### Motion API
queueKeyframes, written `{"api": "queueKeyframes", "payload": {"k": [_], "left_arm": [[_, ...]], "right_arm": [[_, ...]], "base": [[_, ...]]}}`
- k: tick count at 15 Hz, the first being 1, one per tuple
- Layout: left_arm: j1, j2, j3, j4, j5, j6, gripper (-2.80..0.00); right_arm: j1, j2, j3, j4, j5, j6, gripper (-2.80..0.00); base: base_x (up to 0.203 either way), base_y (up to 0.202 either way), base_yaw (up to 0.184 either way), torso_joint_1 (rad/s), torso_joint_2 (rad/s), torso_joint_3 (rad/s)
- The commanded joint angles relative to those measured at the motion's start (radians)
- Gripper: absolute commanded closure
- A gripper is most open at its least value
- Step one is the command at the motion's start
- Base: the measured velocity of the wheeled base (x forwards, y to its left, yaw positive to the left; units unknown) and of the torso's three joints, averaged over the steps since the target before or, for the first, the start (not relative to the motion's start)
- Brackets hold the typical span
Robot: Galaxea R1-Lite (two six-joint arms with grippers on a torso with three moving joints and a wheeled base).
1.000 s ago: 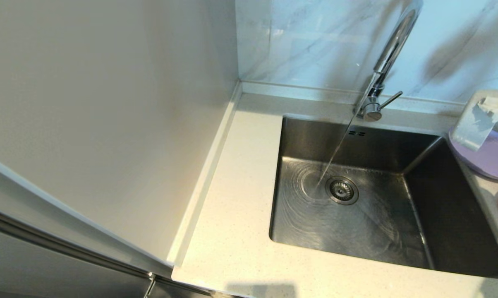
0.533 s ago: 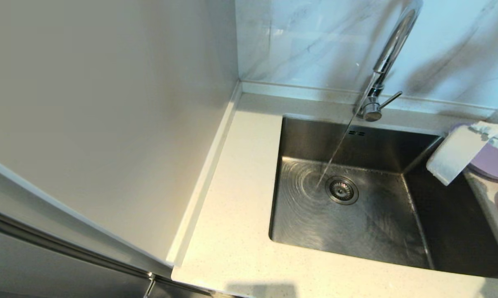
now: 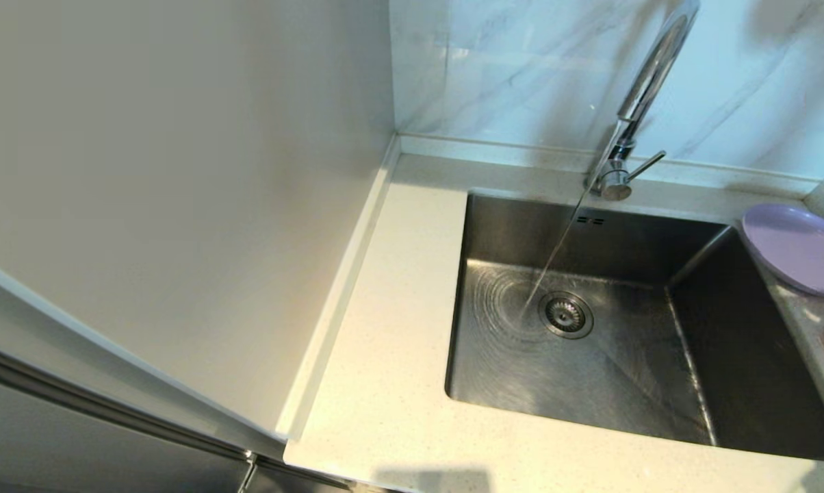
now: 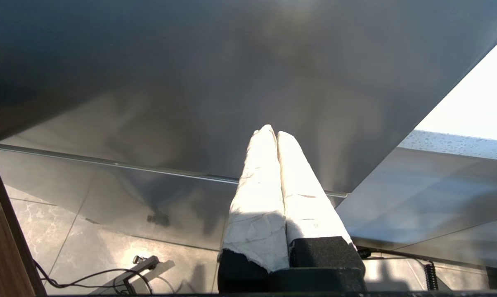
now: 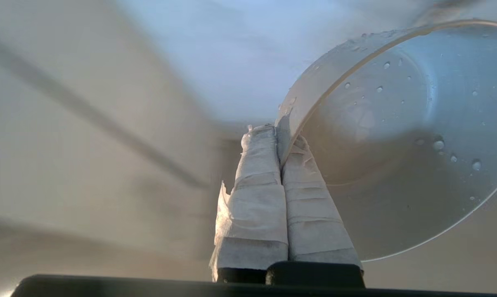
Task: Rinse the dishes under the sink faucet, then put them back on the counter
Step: Place the bowl on the table
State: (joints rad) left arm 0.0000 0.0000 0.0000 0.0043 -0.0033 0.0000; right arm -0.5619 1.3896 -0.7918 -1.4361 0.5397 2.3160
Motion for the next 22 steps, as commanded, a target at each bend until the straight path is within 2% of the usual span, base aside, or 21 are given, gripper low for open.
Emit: {"api": "queueKeyframes", "payload": {"k": [1, 3, 6, 9, 11, 15, 17, 19, 21, 22], "left_arm": [[0.0, 0.0, 0.0, 0.0, 0.0, 0.0, 0.0], [0.0, 0.0, 0.0, 0.0, 0.0, 0.0, 0.0], [0.0, 0.0, 0.0, 0.0, 0.0, 0.0, 0.0], [0.0, 0.0, 0.0, 0.0, 0.0, 0.0, 0.0], [0.0, 0.0, 0.0, 0.0, 0.0, 0.0, 0.0], [0.0, 0.0, 0.0, 0.0, -0.001, 0.0, 0.0], [0.0, 0.0, 0.0, 0.0, 0.0, 0.0, 0.0], [0.0, 0.0, 0.0, 0.0, 0.0, 0.0, 0.0], [0.0, 0.0, 0.0, 0.0, 0.0, 0.0, 0.0], [0.0, 0.0, 0.0, 0.0, 0.0, 0.0, 0.0]], "right_arm": [[-0.04, 0.0, -0.044, -0.091, -0.084, 0.19, 0.0], [-0.023, 0.0, -0.05, -0.094, -0.091, 0.2, 0.0], [0.068, 0.026, 0.026, -0.094, -0.076, 0.192, 0.0], [0.115, 0.056, 0.077, -0.094, 0.001, 0.127, 0.0], [0.114, 0.046, 0.008, -0.094, 0.004, 0.114, 0.0], [0.101, 0.008, -0.274, -0.094, 0.001, 0.082, 0.0], [0.094, 0.0, -0.323, -0.094, 0.003, 0.072, 0.0], [0.094, 0.0, -0.213, -0.094, 0.031, 0.055, 0.0], [0.095, 0.0, -0.075, -0.074, 0.112, 0.016, 0.0], [0.096, 0.0, -0.05, 0.01, 0.157, -0.008, 0.0]], "base": [[0.0, 0.0, 0.0, 0.0, 0.0, 0.0], [0.0, 0.0, 0.0, 0.0, 0.0, 0.0], [0.0, 0.0, 0.0, 0.0, 0.0, 0.0], [0.0, 0.0, 0.0, 0.0, 0.0, 0.0], [0.0, 0.0, 0.0, 0.0, 0.0, 0.0], [0.0, 0.0, 0.0, 0.0, 0.0, 0.0], [0.0, 0.0, 0.0, 0.0, 0.0, 0.0], [0.0, 0.0, 0.0, 0.0, 0.0, 0.0], [0.0, 0.0, 0.0, 0.0, 0.0, 0.0], [0.0, 0.0, 0.0, 0.0, 0.0, 0.0]]}}
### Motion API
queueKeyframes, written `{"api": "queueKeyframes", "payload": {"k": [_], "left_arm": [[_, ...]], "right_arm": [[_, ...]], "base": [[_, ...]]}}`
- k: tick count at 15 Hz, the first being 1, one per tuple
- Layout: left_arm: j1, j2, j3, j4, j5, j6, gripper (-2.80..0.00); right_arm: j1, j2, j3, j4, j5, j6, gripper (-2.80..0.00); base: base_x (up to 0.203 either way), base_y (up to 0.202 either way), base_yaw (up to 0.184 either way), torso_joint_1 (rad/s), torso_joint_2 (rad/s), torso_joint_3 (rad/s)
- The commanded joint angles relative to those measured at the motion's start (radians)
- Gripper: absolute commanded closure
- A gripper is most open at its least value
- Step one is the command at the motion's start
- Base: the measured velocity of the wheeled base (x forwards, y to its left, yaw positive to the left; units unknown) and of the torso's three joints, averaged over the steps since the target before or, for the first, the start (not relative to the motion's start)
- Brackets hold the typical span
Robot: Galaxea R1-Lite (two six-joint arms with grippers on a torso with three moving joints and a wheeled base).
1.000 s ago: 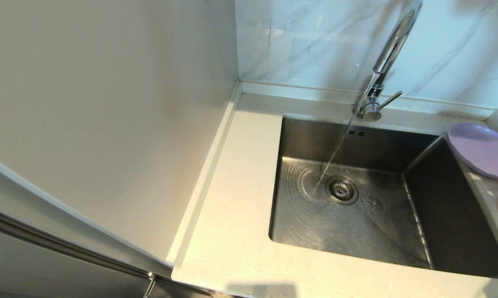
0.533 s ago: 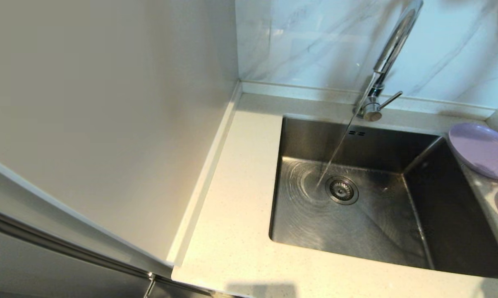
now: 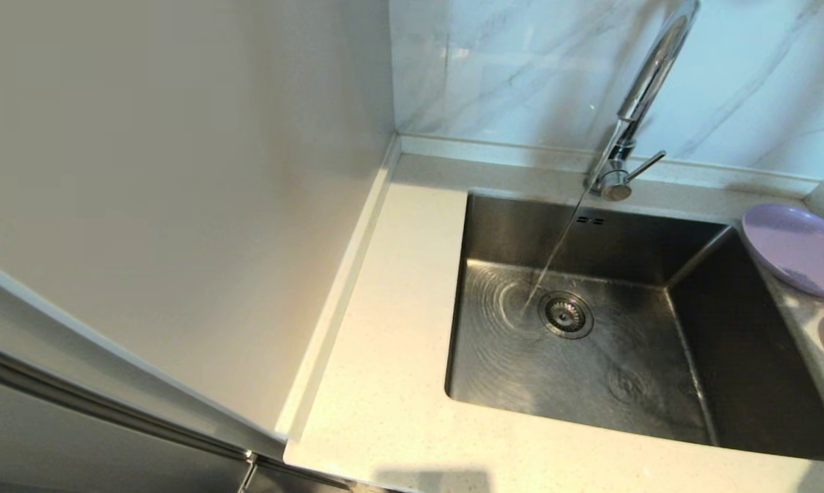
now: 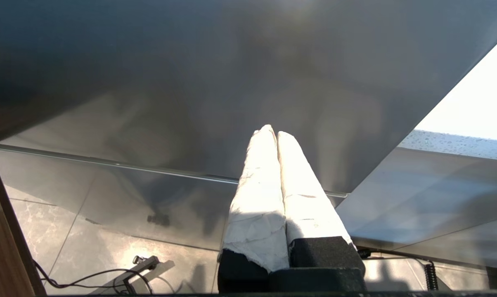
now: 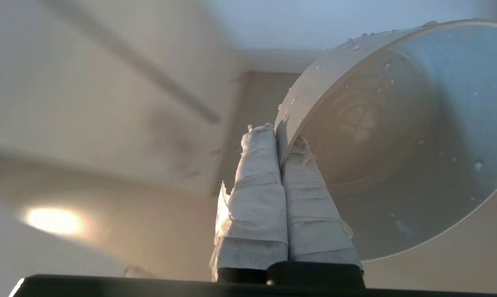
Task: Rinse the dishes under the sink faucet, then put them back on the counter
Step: Place the bowl on the table
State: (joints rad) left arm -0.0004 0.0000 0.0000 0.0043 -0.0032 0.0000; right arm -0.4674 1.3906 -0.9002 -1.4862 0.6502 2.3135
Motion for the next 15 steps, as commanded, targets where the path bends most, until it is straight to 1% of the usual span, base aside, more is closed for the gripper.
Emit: {"api": "queueKeyframes", "payload": {"k": [1, 3, 5, 7, 8, 9, 11, 13, 15], "left_arm": [[0.0, 0.0, 0.0, 0.0, 0.0, 0.0, 0.0], [0.0, 0.0, 0.0, 0.0, 0.0, 0.0, 0.0], [0.0, 0.0, 0.0, 0.0, -0.001, 0.0, 0.0], [0.0, 0.0, 0.0, 0.0, 0.0, 0.0, 0.0], [0.0, 0.0, 0.0, 0.0, -0.001, 0.0, 0.0], [0.0, 0.0, 0.0, 0.0, -0.001, 0.0, 0.0], [0.0, 0.0, 0.0, 0.0, 0.0, 0.0, 0.0], [0.0, 0.0, 0.0, 0.0, 0.0, 0.0, 0.0], [0.0, 0.0, 0.0, 0.0, 0.0, 0.0, 0.0]], "right_arm": [[0.002, -0.003, 0.054, 0.172, 0.075, -0.025, 0.0], [0.003, -0.014, 0.019, 0.367, 0.1, -0.086, 0.0], [0.003, -0.028, -0.056, 0.509, 0.154, -0.112, 0.0], [0.002, -0.035, -0.105, 0.723, 0.191, -0.133, 0.0], [0.001, -0.036, -0.124, 0.84, 0.198, -0.171, 0.0], [0.002, -0.037, -0.138, 0.948, 0.202, -0.278, 0.0], [0.002, -0.039, -0.149, 1.102, 0.205, -0.584, 0.0], [0.003, -0.042, -0.169, 1.29, 0.201, -0.981, 0.0], [0.014, -0.043, -0.213, 1.541, 0.176, -1.354, 0.0]], "base": [[0.0, 0.0, 0.0, 0.0, 0.0, 0.0], [0.0, 0.0, 0.0, 0.0, 0.0, 0.0], [0.0, 0.0, 0.0, 0.0, 0.0, 0.0], [0.0, 0.0, 0.0, 0.0, 0.0, 0.0], [0.0, 0.0, 0.0, 0.0, 0.0, 0.0], [0.0, 0.0, 0.0, 0.0, 0.0, 0.0], [0.0, 0.0, 0.0, 0.0, 0.0, 0.0], [0.0, 0.0, 0.0, 0.0, 0.0, 0.0], [0.0, 0.0, 0.0, 0.0, 0.0, 0.0]]}}
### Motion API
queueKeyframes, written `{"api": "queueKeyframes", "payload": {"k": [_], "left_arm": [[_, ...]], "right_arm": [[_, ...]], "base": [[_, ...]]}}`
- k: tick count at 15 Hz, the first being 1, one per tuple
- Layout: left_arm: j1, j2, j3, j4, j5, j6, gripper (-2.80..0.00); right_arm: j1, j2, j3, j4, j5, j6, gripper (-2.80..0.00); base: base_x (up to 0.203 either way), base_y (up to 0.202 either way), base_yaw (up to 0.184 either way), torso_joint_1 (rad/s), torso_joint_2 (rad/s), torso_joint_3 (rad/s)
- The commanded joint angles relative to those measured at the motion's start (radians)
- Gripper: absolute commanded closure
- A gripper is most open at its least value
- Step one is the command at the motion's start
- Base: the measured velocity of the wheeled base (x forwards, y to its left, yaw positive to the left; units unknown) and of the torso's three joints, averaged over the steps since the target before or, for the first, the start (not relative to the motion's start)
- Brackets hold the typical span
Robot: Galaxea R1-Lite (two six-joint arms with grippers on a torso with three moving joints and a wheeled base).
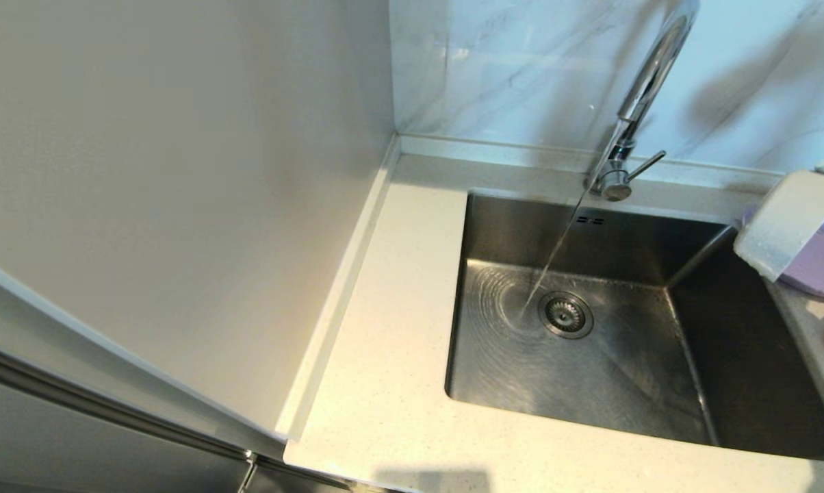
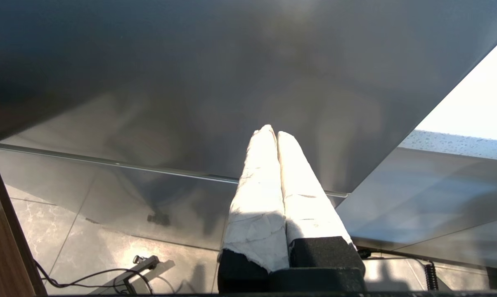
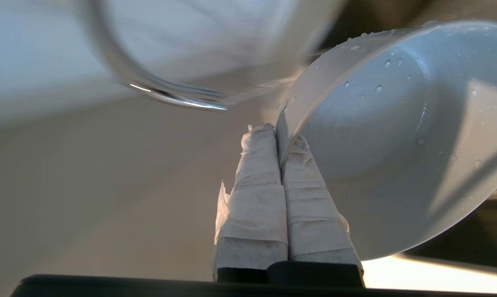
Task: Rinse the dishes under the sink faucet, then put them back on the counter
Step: Place the bowl on the table
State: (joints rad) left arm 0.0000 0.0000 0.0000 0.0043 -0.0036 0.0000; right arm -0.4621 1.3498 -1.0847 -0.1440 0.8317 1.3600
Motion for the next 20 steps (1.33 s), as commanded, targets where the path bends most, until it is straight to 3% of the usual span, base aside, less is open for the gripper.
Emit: {"api": "queueKeyframes", "payload": {"k": [1, 5, 7, 8, 14, 20], "left_arm": [[0.0, 0.0, 0.0, 0.0, 0.001, 0.0, 0.0], [0.0, 0.0, 0.0, 0.0, 0.0, 0.0, 0.0], [0.0, 0.0, 0.0, 0.0, 0.001, 0.0, 0.0], [0.0, 0.0, 0.0, 0.0, 0.001, 0.0, 0.0], [0.0, 0.0, 0.0, 0.0, -0.001, 0.0, 0.0], [0.0, 0.0, 0.0, 0.0, 0.001, 0.0, 0.0]], "right_arm": [[0.027, -0.002, -0.049, 0.32, -0.046, -0.578, 0.0], [0.09, -0.003, -0.065, 0.633, -0.283, -1.129, 0.0], [0.08, -0.003, -0.033, 0.759, -0.436, -1.384, 0.0], [0.046, -0.004, 0.0, 0.808, -0.469, -1.485, 0.0], [-0.164, 0.015, 0.172, 0.853, -0.45, -1.784, 0.0], [-0.243, 0.064, 0.197, 0.754, -0.479, -1.856, 0.0]], "base": [[0.0, 0.0, 0.0, 0.0, 0.0, 0.0], [0.0, 0.0, 0.0, 0.0, 0.0, 0.0], [0.0, 0.0, 0.0, 0.0, 0.0, 0.0], [0.0, 0.0, 0.0, 0.0, 0.0, 0.0], [0.0, 0.0, 0.0, 0.0, 0.0, 0.0], [0.0, 0.0, 0.0, 0.0, 0.0, 0.0]]}}
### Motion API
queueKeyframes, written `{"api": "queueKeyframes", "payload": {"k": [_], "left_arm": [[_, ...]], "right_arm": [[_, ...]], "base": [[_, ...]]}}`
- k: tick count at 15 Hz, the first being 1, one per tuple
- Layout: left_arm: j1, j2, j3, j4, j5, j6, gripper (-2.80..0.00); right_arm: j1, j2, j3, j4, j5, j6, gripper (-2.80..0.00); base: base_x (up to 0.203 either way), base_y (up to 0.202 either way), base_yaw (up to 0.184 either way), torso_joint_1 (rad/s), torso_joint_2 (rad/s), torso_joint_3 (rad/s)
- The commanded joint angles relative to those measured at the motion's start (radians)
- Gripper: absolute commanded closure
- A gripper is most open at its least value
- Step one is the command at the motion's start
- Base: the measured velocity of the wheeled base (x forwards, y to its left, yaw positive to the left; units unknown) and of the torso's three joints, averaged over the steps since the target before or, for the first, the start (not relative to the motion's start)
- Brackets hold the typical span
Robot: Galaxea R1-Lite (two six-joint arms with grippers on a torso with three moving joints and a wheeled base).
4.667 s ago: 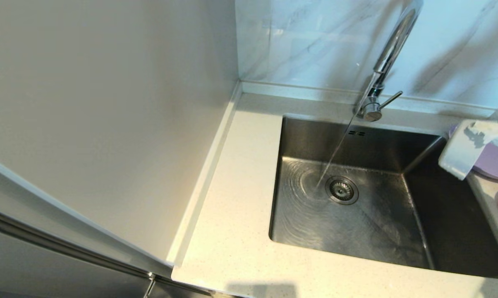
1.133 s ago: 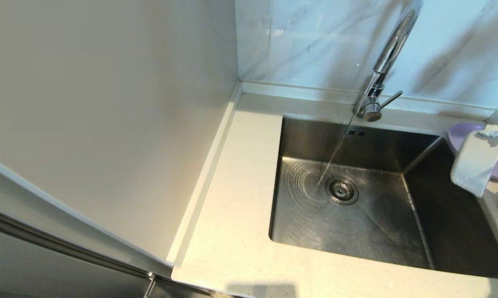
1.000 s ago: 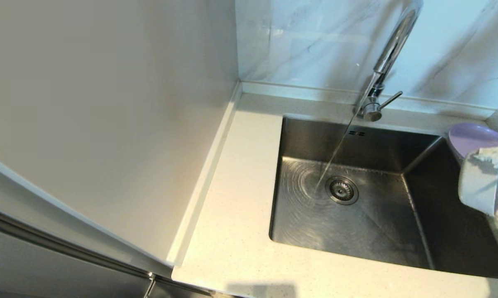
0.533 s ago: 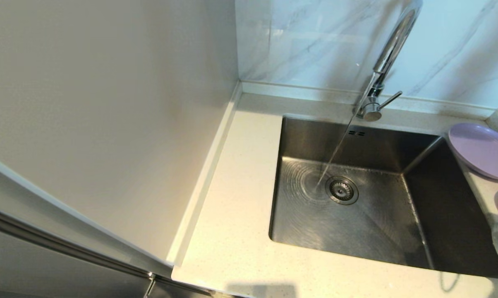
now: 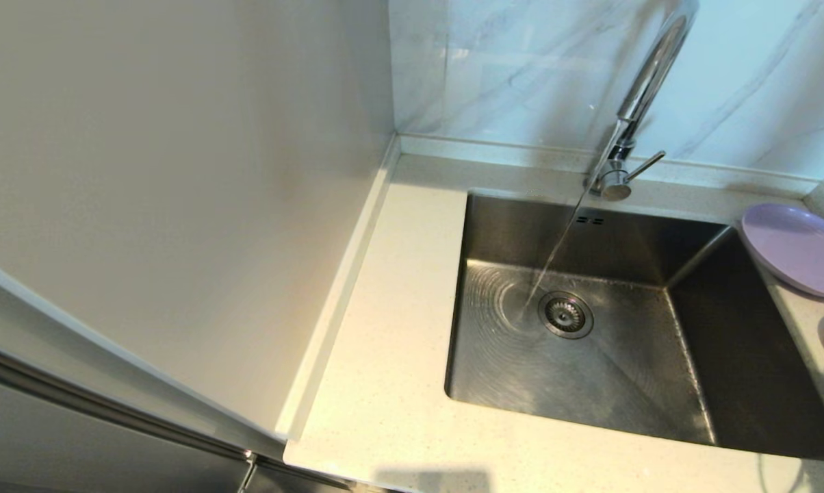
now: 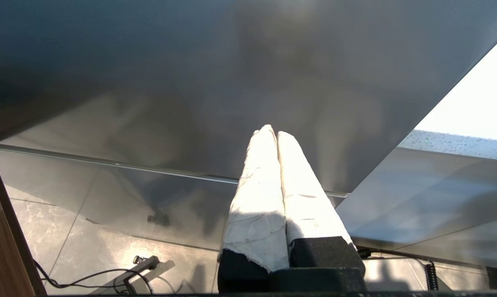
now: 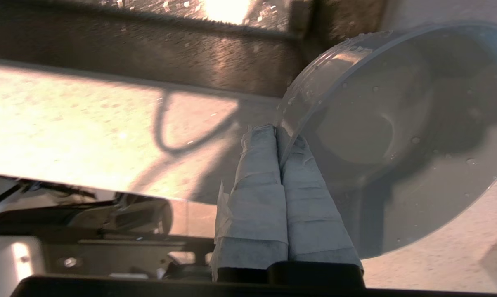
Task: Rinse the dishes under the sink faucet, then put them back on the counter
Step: Place the bowl on the table
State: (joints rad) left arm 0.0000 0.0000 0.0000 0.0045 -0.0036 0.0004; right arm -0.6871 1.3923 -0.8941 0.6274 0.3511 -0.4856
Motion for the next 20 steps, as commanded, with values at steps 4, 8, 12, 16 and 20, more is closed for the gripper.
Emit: {"api": "queueKeyframes", "payload": {"k": [4, 8, 12, 16, 20], "left_arm": [[0.0, 0.0, 0.0, 0.0, 0.0, 0.0, 0.0], [0.0, 0.0, 0.0, 0.0, 0.001, 0.0, 0.0], [0.0, 0.0, 0.0, 0.0, 0.001, 0.0, 0.0], [0.0, 0.0, 0.0, 0.0, 0.001, 0.0, 0.0], [0.0, 0.0, 0.0, 0.0, 0.0, 0.0, 0.0]], "right_arm": [[-0.022, 0.086, 0.011, -0.15, -0.089, -0.013, 0.0], [-0.045, 0.121, 0.017, -0.191, -0.093, -0.019, 0.0], [-0.063, 0.14, 0.011, -0.193, -0.093, -0.019, 0.0], [-0.053, 0.143, 0.009, -0.192, -0.09, -0.03, 0.0], [-0.021, 0.145, 0.007, -0.192, -0.082, -0.03, 0.0]], "base": [[0.0, 0.0, 0.0, 0.0, 0.0, 0.0], [0.0, 0.0, 0.0, 0.0, 0.0, 0.0], [0.0, 0.0, 0.0, 0.0, 0.0, 0.0], [0.0, 0.0, 0.0, 0.0, 0.0, 0.0], [0.0, 0.0, 0.0, 0.0, 0.0, 0.0]]}}
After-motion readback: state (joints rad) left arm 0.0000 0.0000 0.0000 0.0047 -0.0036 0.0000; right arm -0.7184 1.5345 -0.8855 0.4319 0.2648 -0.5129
